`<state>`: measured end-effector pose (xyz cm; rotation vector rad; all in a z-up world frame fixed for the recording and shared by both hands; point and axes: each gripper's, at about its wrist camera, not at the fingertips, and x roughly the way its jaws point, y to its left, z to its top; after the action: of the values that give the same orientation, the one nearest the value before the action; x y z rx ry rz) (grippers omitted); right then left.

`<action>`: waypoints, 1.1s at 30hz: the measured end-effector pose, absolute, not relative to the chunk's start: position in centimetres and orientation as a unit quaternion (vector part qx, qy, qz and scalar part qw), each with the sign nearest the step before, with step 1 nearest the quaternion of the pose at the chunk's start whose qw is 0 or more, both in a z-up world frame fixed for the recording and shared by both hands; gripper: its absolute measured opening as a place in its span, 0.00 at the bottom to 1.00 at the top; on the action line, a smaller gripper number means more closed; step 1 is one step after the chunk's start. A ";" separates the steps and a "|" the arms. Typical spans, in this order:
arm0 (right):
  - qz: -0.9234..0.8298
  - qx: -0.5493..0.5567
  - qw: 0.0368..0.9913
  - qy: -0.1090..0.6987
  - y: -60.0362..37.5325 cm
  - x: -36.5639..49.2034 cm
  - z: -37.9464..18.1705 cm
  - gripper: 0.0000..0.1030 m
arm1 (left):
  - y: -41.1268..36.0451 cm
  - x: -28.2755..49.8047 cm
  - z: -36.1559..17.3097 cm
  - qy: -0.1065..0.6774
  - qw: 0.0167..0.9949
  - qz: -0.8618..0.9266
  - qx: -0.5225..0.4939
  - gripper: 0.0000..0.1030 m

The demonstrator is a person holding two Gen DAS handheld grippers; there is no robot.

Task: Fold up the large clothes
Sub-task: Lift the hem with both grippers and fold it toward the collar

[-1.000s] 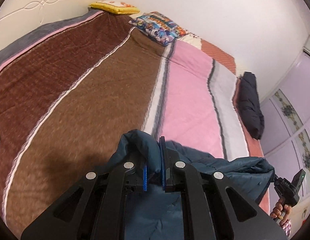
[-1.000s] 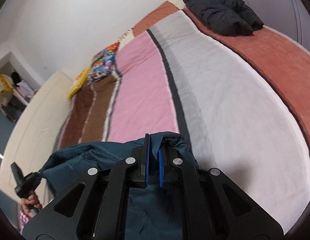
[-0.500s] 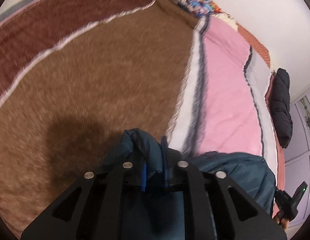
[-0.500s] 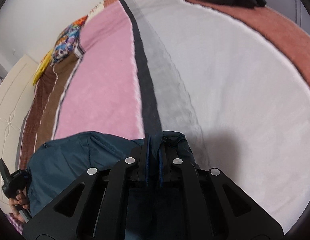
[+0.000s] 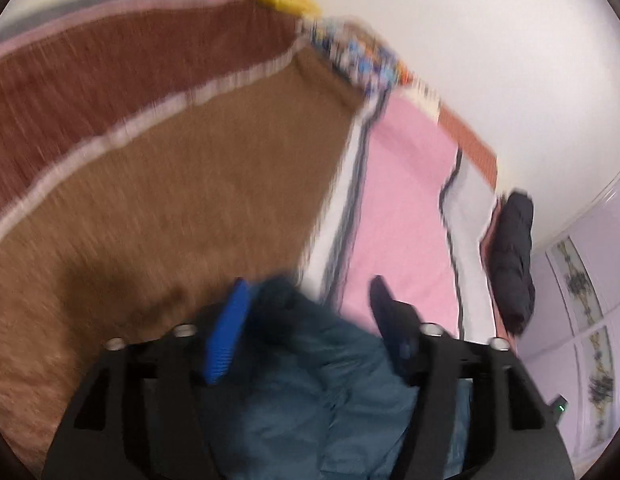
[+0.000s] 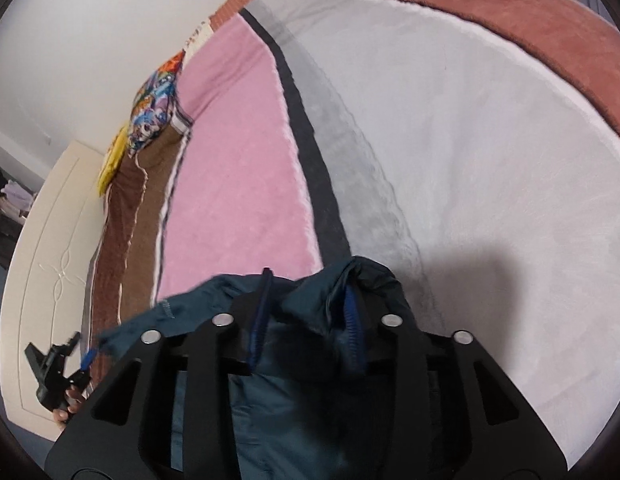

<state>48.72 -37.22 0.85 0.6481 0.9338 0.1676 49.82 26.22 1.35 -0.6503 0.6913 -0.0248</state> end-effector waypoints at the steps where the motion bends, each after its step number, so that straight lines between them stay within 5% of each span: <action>1: 0.081 0.304 0.842 0.438 -37.0 48.5 1.2 0.45 | 26.4 49.5 1.9 0.324 0.893 -0.013 -0.313 0.62; 3: 0.065 0.288 0.859 0.417 -36.8 47.7 2.1 0.56 | 26.2 49.2 2.0 0.333 0.889 -0.029 -0.312 0.62; 6: 0.059 0.281 0.876 0.387 -37.0 46.9 2.9 0.56 | 24.4 49.4 1.0 0.361 0.890 -0.055 -0.275 0.60; 11: 0.091 0.260 0.849 0.450 -35.9 47.1 0.3 0.29 | 23.2 49.9 -3.3 0.433 0.865 -0.049 -0.250 0.59; 15: 0.071 0.232 0.825 0.510 -35.0 46.9 -2.6 0.29 | 23.1 50.1 -6.7 0.496 0.837 -0.011 -0.230 0.55; 21: 0.074 0.259 0.828 0.492 -36.5 43.7 -0.5 0.29 | 24.7 46.6 -3.3 0.457 0.852 -0.022 -0.254 0.58; 27: 0.074 0.269 0.847 0.453 -40.3 35.4 1.7 0.48 | 27.0 38.0 -1.4 0.434 0.863 -0.028 -0.258 0.63; 33: 0.060 0.309 0.833 0.454 -42.6 26.3 0.0 0.53 | 28.3 28.8 -2.8 0.426 0.849 -0.010 -0.314 0.66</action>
<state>26.31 -42.64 -0.02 0.6557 0.9624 0.1278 28.84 28.27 -2.78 -0.6620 0.8972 -0.0211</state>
